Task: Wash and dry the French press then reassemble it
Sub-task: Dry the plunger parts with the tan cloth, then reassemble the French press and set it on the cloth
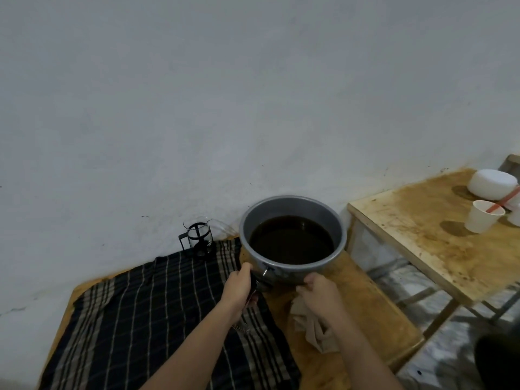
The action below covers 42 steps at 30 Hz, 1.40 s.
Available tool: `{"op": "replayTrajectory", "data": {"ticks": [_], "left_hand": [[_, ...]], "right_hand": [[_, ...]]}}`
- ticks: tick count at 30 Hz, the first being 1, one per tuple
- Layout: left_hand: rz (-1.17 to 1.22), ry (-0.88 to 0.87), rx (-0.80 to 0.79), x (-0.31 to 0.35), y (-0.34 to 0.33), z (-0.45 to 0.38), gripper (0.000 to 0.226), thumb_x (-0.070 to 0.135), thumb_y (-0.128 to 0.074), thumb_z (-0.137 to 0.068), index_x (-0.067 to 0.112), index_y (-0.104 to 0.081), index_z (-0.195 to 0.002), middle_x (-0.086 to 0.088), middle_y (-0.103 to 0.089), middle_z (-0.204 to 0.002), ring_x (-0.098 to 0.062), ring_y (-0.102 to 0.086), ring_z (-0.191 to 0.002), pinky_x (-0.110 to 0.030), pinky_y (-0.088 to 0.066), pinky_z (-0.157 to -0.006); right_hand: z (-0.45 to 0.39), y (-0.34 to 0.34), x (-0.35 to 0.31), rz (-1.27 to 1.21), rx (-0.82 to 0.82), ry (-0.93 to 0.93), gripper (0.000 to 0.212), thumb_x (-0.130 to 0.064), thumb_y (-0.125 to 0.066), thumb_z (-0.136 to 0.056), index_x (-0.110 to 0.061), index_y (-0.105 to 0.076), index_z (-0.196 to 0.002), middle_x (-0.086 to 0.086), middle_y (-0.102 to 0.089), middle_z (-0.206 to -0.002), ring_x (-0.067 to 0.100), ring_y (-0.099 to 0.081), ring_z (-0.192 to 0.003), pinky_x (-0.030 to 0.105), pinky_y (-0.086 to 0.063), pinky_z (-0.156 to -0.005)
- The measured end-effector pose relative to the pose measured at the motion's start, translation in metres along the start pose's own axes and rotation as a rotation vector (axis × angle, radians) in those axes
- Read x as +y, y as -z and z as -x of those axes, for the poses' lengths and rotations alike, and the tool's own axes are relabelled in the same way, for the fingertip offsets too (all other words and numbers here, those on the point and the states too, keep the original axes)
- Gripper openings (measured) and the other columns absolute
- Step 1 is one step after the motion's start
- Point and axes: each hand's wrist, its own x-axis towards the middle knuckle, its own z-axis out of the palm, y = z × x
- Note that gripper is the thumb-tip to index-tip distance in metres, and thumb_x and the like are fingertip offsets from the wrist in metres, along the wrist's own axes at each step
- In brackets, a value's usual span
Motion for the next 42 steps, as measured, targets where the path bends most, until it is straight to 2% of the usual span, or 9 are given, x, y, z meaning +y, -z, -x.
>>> {"op": "replayTrajectory", "data": {"ticks": [6,15,21,24,26,30,36,38,42], "left_hand": [[0.062,-0.133,-0.006,0.015,0.001,0.002,0.040,0.032,-0.034,-0.100,0.008,-0.064,-0.093,-0.016,-0.063,-0.090,-0.023,-0.055,-0.076,-0.031,-0.043,-0.062],[-0.134,-0.276,0.161,0.044,0.057,-0.013,0.047,0.037,-0.033,-0.100,0.011,-0.069,-0.086,-0.010,-0.068,-0.086,-0.018,-0.061,-0.081,-0.033,-0.045,-0.073],[-0.355,-0.287,0.503,0.064,0.146,-0.066,0.036,0.020,-0.043,-0.100,0.005,-0.056,-0.129,-0.013,-0.060,-0.129,-0.026,-0.056,-0.114,-0.034,-0.045,-0.094],[-0.455,-0.166,0.432,0.056,0.182,-0.104,0.049,0.015,-0.043,-0.100,0.009,-0.033,-0.148,-0.014,-0.041,-0.150,-0.030,-0.047,-0.130,-0.037,-0.042,-0.105],[-0.476,-0.137,0.357,0.051,0.192,-0.123,0.050,0.019,-0.041,-0.102,0.012,-0.028,-0.150,-0.012,-0.037,-0.153,-0.031,-0.045,-0.133,-0.038,-0.042,-0.105],[-0.235,-0.085,0.290,0.041,0.197,-0.153,0.048,0.033,-0.037,-0.103,0.015,-0.036,-0.147,-0.011,-0.049,-0.142,-0.035,-0.061,-0.111,-0.041,-0.055,-0.085],[-0.091,-0.053,0.277,0.026,0.184,-0.176,0.038,0.032,-0.036,-0.104,0.010,-0.050,-0.131,-0.008,-0.062,-0.110,-0.022,-0.059,-0.076,-0.030,-0.051,-0.062],[-0.095,-0.078,0.286,0.023,0.183,-0.181,0.031,0.031,-0.037,-0.103,0.009,-0.055,-0.115,-0.004,-0.061,-0.092,-0.022,-0.059,-0.073,-0.035,-0.052,-0.066],[-0.097,-0.077,0.267,0.021,0.184,-0.184,0.029,0.033,-0.037,-0.103,0.014,-0.056,-0.111,-0.005,-0.062,-0.100,-0.029,-0.064,-0.093,-0.038,-0.051,-0.082]], "right_hand": [[-0.003,0.024,-0.070,-0.043,-0.241,0.335,0.041,-0.036,-0.057,-0.094,-0.027,-0.052,-0.133,-0.002,-0.063,-0.120,0.009,-0.061,-0.099,0.020,-0.045,-0.084],[-0.038,-0.012,-0.143,0.080,-0.220,0.605,0.020,-0.027,-0.059,-0.094,-0.017,-0.071,-0.106,-0.004,-0.067,-0.098,0.006,-0.059,-0.088,0.020,-0.041,-0.078],[-0.081,-0.009,-0.217,0.112,-0.041,0.673,0.022,-0.025,-0.062,-0.093,-0.010,-0.071,-0.106,0.002,-0.069,-0.100,0.010,-0.059,-0.090,0.022,-0.045,-0.086],[-0.099,-0.010,-0.254,0.080,0.016,0.682,0.024,-0.026,-0.062,-0.093,-0.010,-0.069,-0.108,0.003,-0.068,-0.103,0.021,-0.066,-0.093,0.036,-0.052,-0.092],[-0.110,-0.015,-0.273,0.096,0.053,0.699,0.025,-0.025,-0.061,-0.094,-0.009,-0.067,-0.112,0.005,-0.068,-0.111,0.023,-0.066,-0.097,0.030,-0.049,-0.092],[-0.138,-0.044,-0.296,0.209,0.062,0.704,0.027,-0.025,-0.057,-0.095,-0.010,-0.065,-0.117,0.004,-0.066,-0.117,0.018,-0.059,-0.109,0.016,-0.033,-0.086],[-0.171,-0.092,-0.291,0.330,-0.049,0.659,0.030,-0.025,-0.055,-0.097,-0.008,-0.063,-0.121,0.008,-0.064,-0.121,0.021,-0.057,-0.112,0.019,-0.036,-0.088],[-0.179,-0.101,-0.287,0.357,-0.081,0.636,0.030,-0.025,-0.055,-0.097,-0.009,-0.062,-0.122,0.009,-0.063,-0.122,0.022,-0.057,-0.113,0.021,-0.038,-0.089],[-0.192,-0.116,-0.282,0.415,-0.120,0.606,0.031,-0.025,-0.056,-0.096,-0.010,-0.062,-0.122,0.009,-0.063,-0.123,0.023,-0.057,-0.114,0.027,-0.042,-0.093]]}}
